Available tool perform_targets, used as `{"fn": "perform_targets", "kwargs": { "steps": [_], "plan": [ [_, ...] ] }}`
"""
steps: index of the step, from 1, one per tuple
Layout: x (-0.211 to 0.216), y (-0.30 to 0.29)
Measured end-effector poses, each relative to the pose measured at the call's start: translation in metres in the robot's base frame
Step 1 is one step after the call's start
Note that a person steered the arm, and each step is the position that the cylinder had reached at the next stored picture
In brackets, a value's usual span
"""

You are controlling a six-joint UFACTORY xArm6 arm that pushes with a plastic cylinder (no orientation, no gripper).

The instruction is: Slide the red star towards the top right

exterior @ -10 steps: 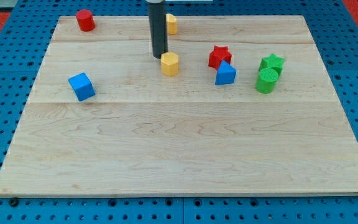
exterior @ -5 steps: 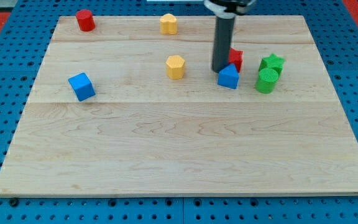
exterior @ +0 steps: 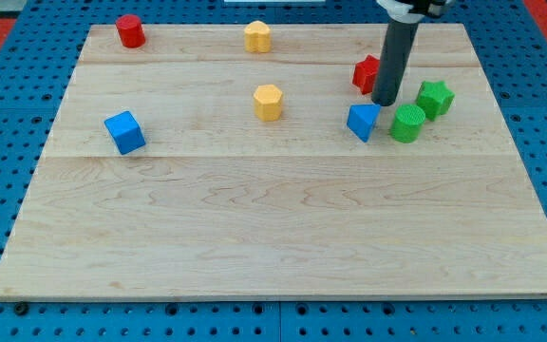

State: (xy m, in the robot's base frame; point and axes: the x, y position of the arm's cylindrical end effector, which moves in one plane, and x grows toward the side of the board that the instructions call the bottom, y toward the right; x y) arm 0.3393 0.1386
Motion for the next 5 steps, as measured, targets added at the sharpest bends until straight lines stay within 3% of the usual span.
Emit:
{"fn": "perform_targets", "kwargs": {
  "steps": [1,3,5],
  "plan": [
    [-0.030,-0.008],
    [-0.002,-0.013],
    [-0.048,-0.030]
  ]
}}
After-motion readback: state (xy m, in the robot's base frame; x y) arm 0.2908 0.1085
